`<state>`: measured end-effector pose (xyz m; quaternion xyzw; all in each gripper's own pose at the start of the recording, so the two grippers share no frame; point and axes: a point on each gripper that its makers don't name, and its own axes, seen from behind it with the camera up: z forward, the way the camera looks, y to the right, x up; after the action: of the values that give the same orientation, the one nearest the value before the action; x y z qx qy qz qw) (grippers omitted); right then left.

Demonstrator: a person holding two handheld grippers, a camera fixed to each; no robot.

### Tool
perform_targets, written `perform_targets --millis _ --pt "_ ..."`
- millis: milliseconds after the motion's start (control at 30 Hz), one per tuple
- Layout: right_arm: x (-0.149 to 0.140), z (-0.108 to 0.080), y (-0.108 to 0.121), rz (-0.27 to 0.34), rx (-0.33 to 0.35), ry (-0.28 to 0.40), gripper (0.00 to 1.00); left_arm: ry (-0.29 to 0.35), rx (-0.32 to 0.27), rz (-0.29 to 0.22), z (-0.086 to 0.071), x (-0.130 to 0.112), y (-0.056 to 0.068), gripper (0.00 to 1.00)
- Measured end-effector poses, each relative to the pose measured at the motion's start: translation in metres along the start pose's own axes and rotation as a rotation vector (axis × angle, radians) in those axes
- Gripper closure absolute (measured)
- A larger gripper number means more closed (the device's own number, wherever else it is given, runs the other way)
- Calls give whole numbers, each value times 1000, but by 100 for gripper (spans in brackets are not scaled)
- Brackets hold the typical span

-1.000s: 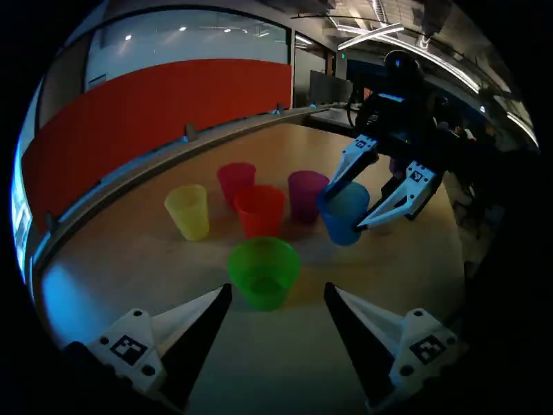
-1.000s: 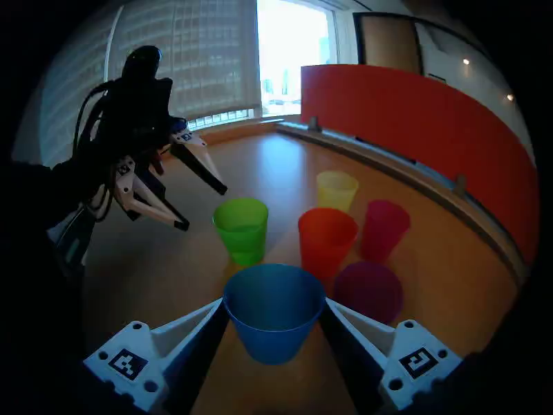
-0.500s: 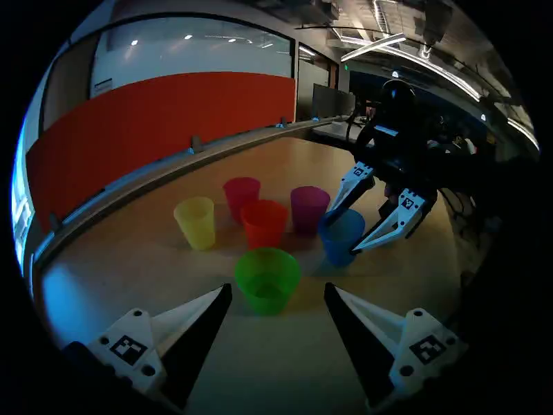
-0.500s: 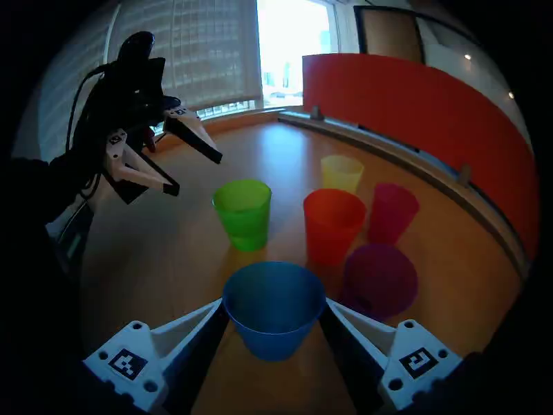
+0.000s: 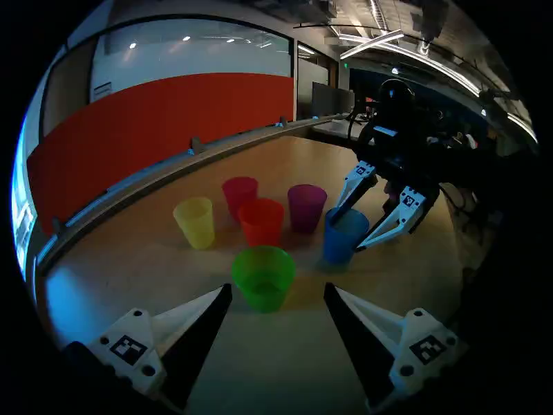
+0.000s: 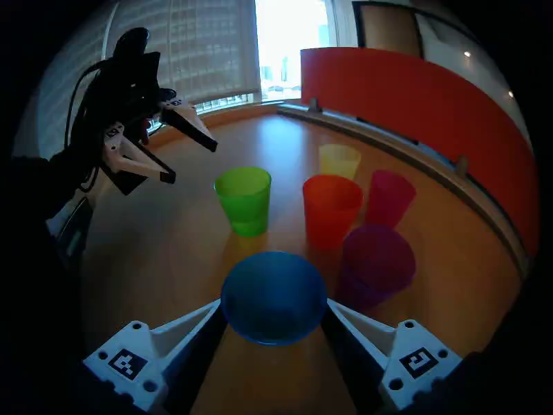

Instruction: Pour water

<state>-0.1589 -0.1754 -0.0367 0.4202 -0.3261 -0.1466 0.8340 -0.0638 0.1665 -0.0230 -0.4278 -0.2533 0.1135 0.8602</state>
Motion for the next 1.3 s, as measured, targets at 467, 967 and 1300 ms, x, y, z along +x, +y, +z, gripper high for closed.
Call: perform_targets --millis 467,967,1300 --pt "-10 -13 0 7 -31 -10 0 15 20 -8 -11 3 1 1" --pt "-28 -55 -3 33 -103 15 0 44 89 -55 -30 -6 -3 0" --pt "-34 -90 6 54 -191 37 0 58 160 -58 -48 -22 -2 0"
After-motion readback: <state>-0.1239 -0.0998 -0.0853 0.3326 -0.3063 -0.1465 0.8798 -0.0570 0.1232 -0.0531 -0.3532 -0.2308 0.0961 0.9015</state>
